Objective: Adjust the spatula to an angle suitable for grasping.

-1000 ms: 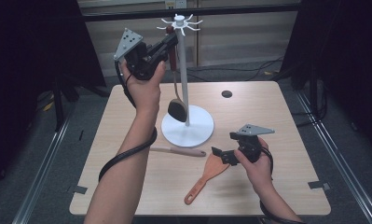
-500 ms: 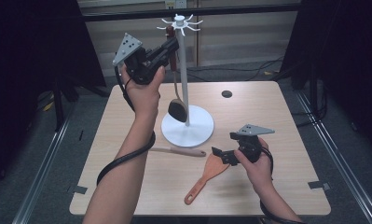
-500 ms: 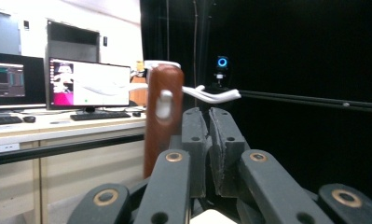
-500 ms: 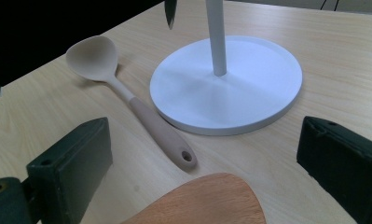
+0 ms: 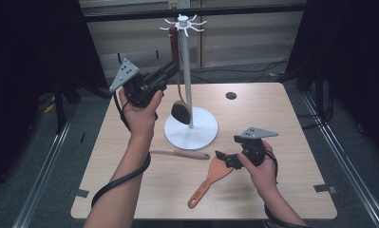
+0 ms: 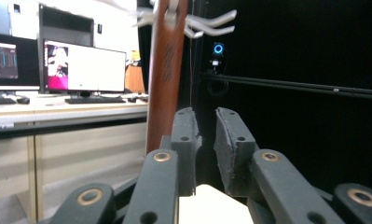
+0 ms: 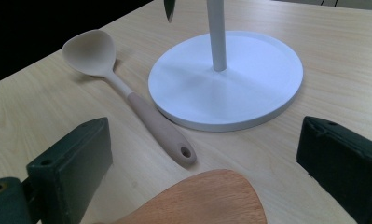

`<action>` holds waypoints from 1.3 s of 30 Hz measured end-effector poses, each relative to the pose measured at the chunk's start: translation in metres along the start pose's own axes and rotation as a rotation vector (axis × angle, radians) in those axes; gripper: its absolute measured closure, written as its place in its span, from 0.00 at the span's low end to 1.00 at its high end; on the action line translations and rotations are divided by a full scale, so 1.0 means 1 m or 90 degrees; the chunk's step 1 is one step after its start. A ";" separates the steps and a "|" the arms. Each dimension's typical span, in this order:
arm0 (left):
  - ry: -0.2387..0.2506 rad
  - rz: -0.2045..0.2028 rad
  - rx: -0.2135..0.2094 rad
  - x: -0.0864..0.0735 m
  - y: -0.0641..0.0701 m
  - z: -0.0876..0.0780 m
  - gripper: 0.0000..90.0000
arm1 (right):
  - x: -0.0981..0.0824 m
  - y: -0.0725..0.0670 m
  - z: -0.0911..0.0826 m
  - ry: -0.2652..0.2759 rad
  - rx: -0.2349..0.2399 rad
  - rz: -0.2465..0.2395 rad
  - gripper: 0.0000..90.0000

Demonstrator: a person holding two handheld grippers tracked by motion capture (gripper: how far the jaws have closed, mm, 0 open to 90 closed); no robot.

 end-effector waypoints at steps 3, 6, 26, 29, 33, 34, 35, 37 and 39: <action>-0.007 -0.011 0.001 -0.010 -0.001 -0.005 0.84 | 0.000 0.000 0.001 -0.002 0.000 -0.003 0.04; -0.020 0.005 0.001 -0.020 -0.002 -0.010 0.81 | 0.000 -0.001 0.001 -0.005 0.003 -0.002 0.04; -0.078 -0.021 0.018 -0.072 -0.010 -0.031 0.72 | -0.001 -0.003 0.003 -0.009 0.005 -0.007 0.04; -0.089 -0.025 0.022 -0.080 -0.012 -0.034 0.71 | 0.000 -0.004 0.004 -0.009 0.006 -0.008 0.04; -0.107 -0.027 0.028 -0.092 -0.015 -0.037 0.71 | -0.001 -0.004 0.005 -0.012 0.007 -0.009 0.04; -0.111 -0.030 0.030 -0.097 -0.015 -0.038 0.71 | -0.001 -0.005 0.005 -0.013 0.008 -0.010 0.04; -0.117 -0.026 0.028 -0.099 -0.016 -0.039 0.70 | -0.001 -0.005 0.005 -0.013 0.009 -0.012 0.04; -0.128 -0.025 0.033 -0.105 -0.018 -0.041 0.70 | -0.001 -0.005 0.005 -0.013 0.008 -0.013 0.04; -0.138 -0.026 0.040 -0.111 -0.020 -0.044 0.69 | -0.001 -0.005 0.005 -0.013 0.009 -0.013 0.04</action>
Point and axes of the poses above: each handheld gripper's, and its own axes: z roughly forward along the jaws, x roughly out of its top, y roughly to its right, the point moved 3 cm from there along z, roughly forward along the jaws, and after that the axes turned 4 degrees about -y, right-handed, at the moved point
